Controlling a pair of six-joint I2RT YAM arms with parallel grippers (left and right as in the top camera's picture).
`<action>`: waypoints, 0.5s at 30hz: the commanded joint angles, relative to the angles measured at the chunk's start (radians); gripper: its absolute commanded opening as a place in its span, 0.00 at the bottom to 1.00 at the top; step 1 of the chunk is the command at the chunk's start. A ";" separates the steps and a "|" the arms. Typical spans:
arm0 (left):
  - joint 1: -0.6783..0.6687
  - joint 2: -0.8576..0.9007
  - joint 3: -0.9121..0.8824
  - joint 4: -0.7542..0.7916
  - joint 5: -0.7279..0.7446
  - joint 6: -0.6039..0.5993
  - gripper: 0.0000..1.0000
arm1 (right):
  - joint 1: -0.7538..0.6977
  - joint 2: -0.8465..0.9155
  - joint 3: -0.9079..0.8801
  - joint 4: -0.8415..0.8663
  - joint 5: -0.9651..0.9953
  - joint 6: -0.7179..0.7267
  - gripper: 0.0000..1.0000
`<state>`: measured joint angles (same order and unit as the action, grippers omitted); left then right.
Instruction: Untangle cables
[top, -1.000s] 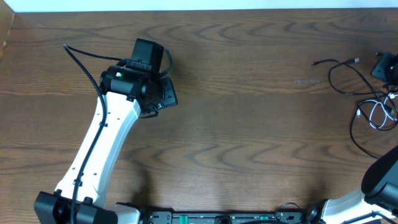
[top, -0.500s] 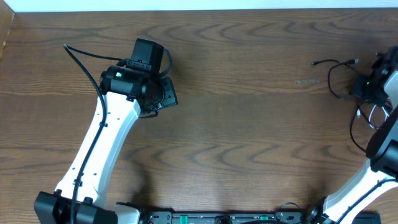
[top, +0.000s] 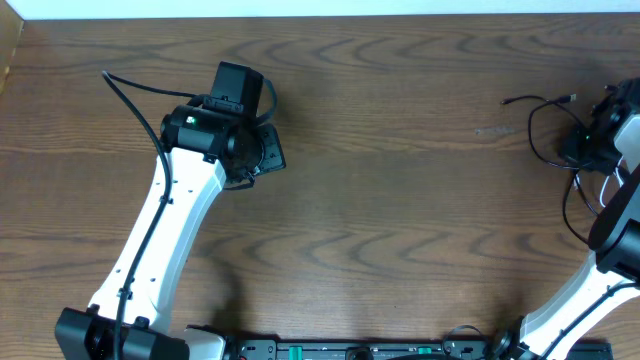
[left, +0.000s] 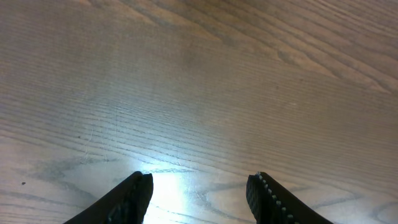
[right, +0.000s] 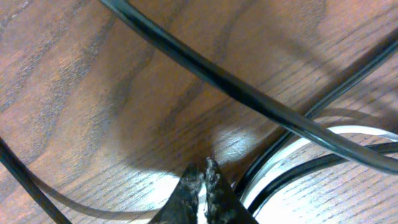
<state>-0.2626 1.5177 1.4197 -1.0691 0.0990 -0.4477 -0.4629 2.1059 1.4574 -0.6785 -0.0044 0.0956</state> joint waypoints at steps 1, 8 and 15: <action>0.003 -0.006 -0.004 -0.003 -0.003 -0.001 0.54 | -0.009 -0.046 0.005 0.019 0.005 0.004 0.12; 0.003 -0.006 -0.004 -0.004 -0.002 -0.001 0.54 | -0.064 -0.184 0.010 0.055 0.005 0.005 0.04; 0.003 -0.006 -0.004 -0.003 -0.003 -0.001 0.54 | -0.125 -0.189 0.005 0.037 0.005 0.005 0.01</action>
<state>-0.2626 1.5177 1.4197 -1.0695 0.0990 -0.4480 -0.5701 1.9110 1.4597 -0.6319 -0.0036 0.0986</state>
